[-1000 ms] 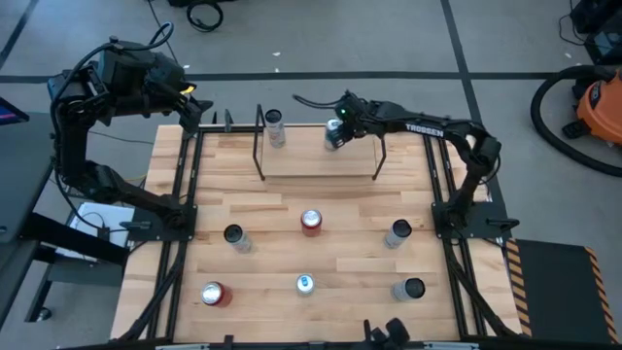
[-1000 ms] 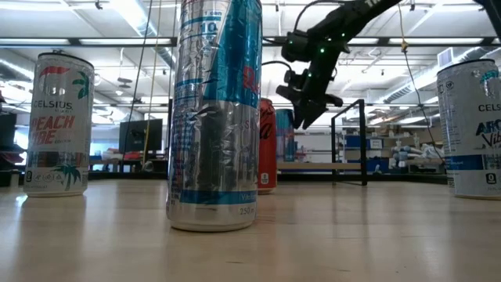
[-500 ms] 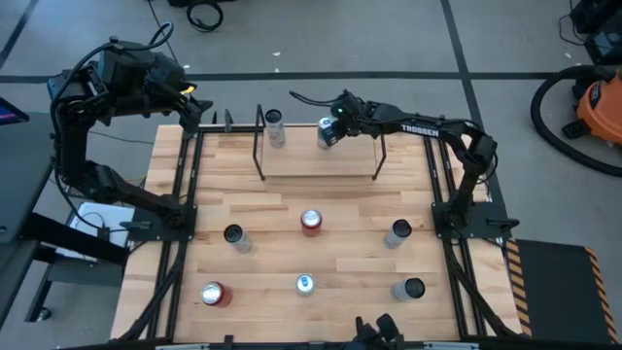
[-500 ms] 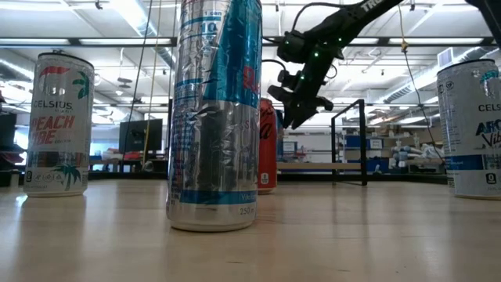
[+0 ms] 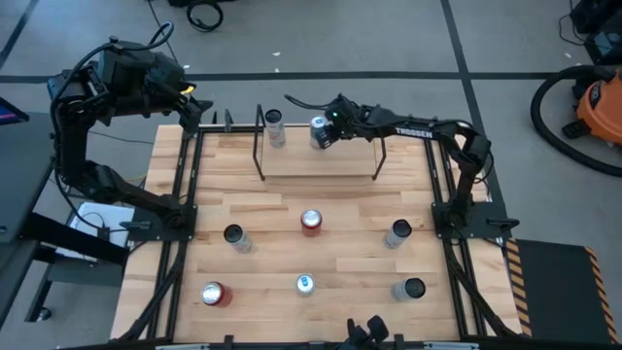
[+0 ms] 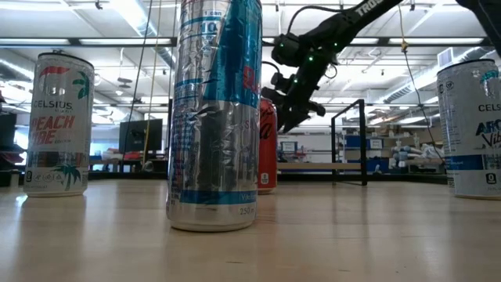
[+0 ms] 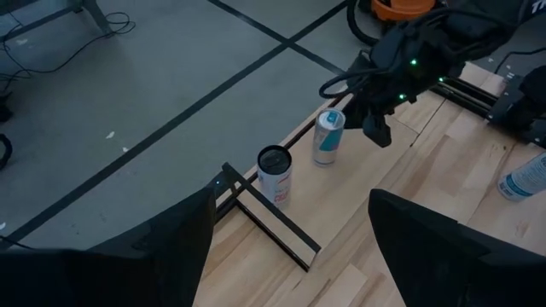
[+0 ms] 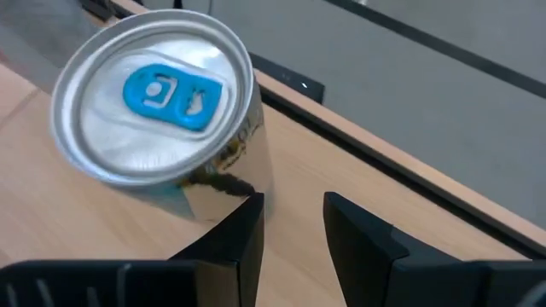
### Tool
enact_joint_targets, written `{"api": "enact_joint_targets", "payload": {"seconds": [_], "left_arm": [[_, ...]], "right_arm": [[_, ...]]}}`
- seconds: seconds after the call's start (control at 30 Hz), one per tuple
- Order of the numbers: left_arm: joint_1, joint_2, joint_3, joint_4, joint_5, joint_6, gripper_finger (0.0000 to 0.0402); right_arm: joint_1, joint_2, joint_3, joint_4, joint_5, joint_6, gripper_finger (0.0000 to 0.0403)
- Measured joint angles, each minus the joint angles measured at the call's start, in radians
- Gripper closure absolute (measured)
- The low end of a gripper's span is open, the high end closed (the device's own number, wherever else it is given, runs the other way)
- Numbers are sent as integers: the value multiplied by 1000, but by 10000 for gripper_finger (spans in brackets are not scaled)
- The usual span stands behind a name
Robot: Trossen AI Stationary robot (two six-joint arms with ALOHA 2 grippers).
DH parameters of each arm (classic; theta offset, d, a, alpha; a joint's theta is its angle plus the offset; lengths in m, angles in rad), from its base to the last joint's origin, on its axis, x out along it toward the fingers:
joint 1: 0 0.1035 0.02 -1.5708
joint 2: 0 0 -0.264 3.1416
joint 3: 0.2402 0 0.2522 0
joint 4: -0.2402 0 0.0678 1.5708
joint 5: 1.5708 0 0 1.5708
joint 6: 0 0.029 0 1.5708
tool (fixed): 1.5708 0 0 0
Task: Place canned beverage on shelf
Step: Put the right blue soda can on the shelf
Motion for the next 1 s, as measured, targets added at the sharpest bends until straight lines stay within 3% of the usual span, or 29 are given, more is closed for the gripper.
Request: {"api": "enact_joint_targets", "payload": {"seconds": [1.0], "left_arm": [[0,0,0,0,0,0,90]], "right_arm": [[6,9,0,157,-31,21,271]]}}
